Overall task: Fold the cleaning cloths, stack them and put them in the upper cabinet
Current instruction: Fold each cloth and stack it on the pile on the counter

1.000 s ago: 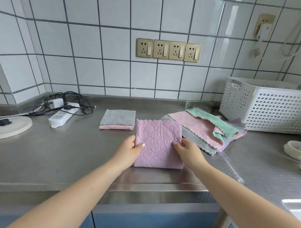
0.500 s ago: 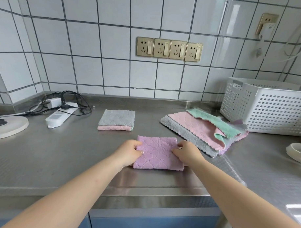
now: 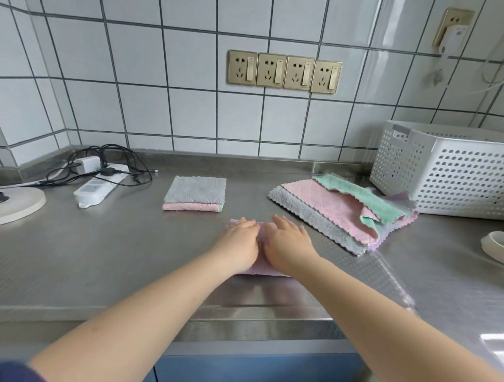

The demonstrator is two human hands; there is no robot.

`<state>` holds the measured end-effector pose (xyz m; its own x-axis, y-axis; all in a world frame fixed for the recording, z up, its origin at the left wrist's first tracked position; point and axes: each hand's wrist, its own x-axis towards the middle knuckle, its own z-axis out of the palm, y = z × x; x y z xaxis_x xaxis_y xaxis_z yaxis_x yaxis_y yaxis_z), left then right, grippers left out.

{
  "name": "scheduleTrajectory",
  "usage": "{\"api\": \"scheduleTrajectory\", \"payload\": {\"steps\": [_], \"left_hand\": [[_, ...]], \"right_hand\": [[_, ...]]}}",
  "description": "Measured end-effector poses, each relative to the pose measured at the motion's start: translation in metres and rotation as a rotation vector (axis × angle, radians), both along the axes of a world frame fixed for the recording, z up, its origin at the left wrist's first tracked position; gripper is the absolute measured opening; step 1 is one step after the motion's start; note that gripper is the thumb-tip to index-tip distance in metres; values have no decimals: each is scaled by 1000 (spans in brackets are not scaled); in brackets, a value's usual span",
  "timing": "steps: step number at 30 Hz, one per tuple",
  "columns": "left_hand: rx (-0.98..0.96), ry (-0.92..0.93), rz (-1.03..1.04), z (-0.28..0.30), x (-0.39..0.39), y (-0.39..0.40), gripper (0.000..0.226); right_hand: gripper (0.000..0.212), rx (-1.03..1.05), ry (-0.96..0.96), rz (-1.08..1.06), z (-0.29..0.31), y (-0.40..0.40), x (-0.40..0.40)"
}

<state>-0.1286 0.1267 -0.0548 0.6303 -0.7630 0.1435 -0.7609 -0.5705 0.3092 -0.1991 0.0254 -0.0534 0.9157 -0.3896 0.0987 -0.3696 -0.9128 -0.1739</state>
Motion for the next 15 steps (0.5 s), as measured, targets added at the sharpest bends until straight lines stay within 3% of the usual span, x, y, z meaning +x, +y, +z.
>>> {"api": "scheduleTrajectory", "payload": {"steps": [5, 15], "left_hand": [[172, 1, 48, -14, 4, -5, 47], [228, 85, 134, -18, 16, 11, 63]], "right_hand": [[47, 21, 60, 14, -24, 0, 2], [70, 44, 180, -97, -20, -16, -9]]}}
